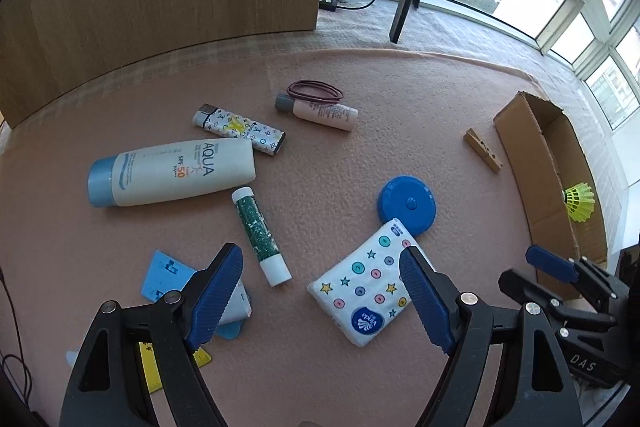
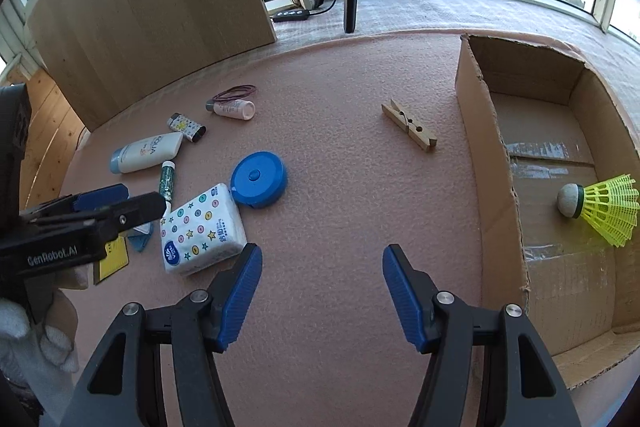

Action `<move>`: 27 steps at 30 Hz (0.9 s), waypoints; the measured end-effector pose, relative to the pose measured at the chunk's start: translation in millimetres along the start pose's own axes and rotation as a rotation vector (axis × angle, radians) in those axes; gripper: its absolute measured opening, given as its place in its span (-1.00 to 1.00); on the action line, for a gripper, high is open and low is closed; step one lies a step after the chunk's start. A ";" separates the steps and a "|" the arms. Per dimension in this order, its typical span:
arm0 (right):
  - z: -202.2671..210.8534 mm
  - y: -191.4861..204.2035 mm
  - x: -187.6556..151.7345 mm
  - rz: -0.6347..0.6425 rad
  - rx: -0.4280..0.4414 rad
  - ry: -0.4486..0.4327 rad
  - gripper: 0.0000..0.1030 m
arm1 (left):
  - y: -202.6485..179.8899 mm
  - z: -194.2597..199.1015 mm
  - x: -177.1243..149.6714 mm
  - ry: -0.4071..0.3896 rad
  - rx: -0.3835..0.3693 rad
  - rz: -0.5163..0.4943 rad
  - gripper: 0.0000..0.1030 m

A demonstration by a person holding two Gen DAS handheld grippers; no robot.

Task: Organize objects
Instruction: 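Move the left tool back to the star-patterned tissue pack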

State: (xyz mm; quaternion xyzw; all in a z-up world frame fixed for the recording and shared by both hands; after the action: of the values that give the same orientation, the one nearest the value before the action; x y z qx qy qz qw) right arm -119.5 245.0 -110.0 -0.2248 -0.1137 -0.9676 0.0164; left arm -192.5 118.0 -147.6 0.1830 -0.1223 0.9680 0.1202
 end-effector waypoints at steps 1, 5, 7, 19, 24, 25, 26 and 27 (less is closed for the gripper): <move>-0.9 -2.1 -2.1 -0.010 0.005 0.006 0.14 | -0.9 -1.4 2.7 0.000 -0.023 0.000 0.57; -2.8 -7.0 -10.0 -0.043 0.019 0.022 0.09 | -7.3 -11.8 11.1 0.019 -0.040 -0.023 0.34; -2.5 -8.1 -13.2 -0.058 0.031 0.028 0.04 | -9.8 -18.1 14.3 0.031 -0.059 -0.027 0.31; 13.8 -19.1 -22.5 -0.072 0.035 0.019 -0.07 | -40.2 -30.0 -24.6 0.088 -0.131 -0.129 -0.15; 11.3 -18.7 -26.7 -0.058 0.056 0.046 -0.12 | -58.2 -23.9 -51.2 0.079 -0.168 -0.159 -0.15; 10.6 -17.5 -26.8 -0.052 0.064 0.051 -0.12 | -58.7 -22.4 -53.7 0.078 -0.175 -0.147 -0.15; 10.2 -15.9 -26.6 -0.045 0.067 0.055 -0.12 | -59.0 -20.0 -56.8 0.078 -0.184 -0.139 -0.16; 10.4 -14.2 -26.1 -0.037 0.067 0.056 -0.12 | -60.1 -16.9 -61.2 0.075 -0.186 -0.135 -0.16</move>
State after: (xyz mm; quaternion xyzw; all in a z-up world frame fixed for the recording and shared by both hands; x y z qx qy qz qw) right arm -92.7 260.6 -115.4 -0.1950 -0.1497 -0.9693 0.0092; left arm -126.0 167.8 -174.8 0.1425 -0.1946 0.9484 0.2060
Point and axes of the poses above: each gripper's, at about its wrist camera, not at the fingertips, and z roughly against the way its jaws point, y to its left, x to its top, the point moved 1 cm from there along -z, roughly the way its jaws point, and after that the axes turned 1 degree about z, right-handed, at the moved point
